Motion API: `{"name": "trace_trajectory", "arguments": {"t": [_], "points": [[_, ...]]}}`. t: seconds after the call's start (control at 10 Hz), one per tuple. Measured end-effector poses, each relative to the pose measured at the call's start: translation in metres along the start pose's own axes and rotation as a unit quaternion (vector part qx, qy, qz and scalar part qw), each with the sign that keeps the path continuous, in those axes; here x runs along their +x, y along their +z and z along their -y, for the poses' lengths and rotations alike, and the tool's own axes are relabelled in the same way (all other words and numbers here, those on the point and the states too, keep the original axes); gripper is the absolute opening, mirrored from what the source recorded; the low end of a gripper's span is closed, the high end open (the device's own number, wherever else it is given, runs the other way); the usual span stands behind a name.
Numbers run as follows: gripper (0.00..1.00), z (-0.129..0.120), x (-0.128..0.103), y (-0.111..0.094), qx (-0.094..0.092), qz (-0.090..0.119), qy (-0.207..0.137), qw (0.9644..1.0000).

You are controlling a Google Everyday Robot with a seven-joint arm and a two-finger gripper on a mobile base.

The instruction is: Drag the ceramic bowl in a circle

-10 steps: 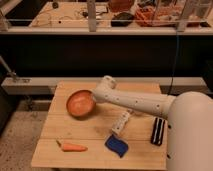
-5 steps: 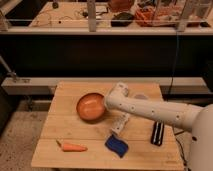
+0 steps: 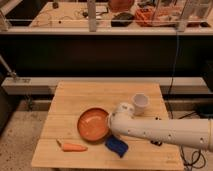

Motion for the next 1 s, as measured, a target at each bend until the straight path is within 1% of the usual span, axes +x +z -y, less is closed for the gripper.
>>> {"name": "trace_trajectory", "arguments": {"t": [0.1, 0.2, 0.4, 0.5, 0.6, 0.8, 1.0], "points": [[0.0, 0.013, -0.012, -0.002, -0.003, 0.005, -0.021, 0.9998], [0.0, 0.026, -0.019, -0.001, -0.004, 0.009, -0.039, 0.9992], [0.0, 0.053, -0.018, 0.007, 0.0, 0.012, -0.072, 0.9973], [0.0, 0.061, -0.015, 0.011, 0.002, 0.012, -0.08, 0.9967], [0.0, 0.09, 0.004, 0.027, 0.013, 0.013, -0.107, 0.994], [0.0, 0.109, 0.033, 0.045, 0.023, 0.01, -0.123, 0.9921], [0.0, 0.125, 0.082, 0.067, 0.041, 0.0, -0.13, 0.9906]]}}
